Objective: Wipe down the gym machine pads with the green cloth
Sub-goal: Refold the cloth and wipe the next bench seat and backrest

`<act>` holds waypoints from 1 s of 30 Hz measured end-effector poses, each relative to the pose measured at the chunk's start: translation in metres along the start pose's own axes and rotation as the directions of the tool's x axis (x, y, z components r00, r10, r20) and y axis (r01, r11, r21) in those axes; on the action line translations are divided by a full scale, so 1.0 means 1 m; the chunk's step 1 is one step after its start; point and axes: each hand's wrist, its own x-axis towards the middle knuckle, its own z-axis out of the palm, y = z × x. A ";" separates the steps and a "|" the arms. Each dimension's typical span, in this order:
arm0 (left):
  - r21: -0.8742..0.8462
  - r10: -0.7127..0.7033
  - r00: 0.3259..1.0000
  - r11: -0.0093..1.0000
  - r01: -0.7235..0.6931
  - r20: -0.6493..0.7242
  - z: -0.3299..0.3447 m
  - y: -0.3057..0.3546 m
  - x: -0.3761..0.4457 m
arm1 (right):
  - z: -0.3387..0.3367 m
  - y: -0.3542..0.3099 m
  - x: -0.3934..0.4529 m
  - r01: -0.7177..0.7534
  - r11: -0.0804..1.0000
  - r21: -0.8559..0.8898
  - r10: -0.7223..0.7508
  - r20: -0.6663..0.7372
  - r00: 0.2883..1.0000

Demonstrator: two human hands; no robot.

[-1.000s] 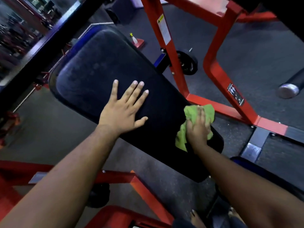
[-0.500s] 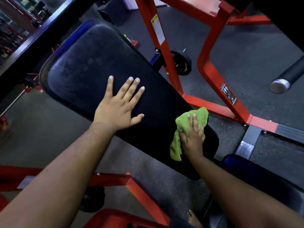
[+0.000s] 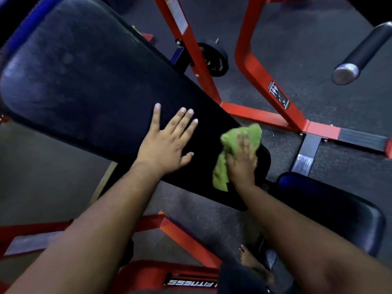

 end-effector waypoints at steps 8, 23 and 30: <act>0.062 -0.015 0.998 0.998 0.011 0.061 0.003 0.006 0.008 | 0.006 -0.023 -0.001 -0.270 0.942 0.201 0.275 0.006 0.961; 0.098 -0.015 0.997 0.995 0.007 0.081 -0.001 0.008 0.008 | -0.012 0.037 0.035 -0.467 0.843 0.269 0.480 0.018 0.877; 0.095 -0.020 0.997 0.995 0.013 0.071 -0.003 0.008 0.008 | -0.012 -0.012 0.021 0.083 0.987 0.134 -0.080 -0.026 0.996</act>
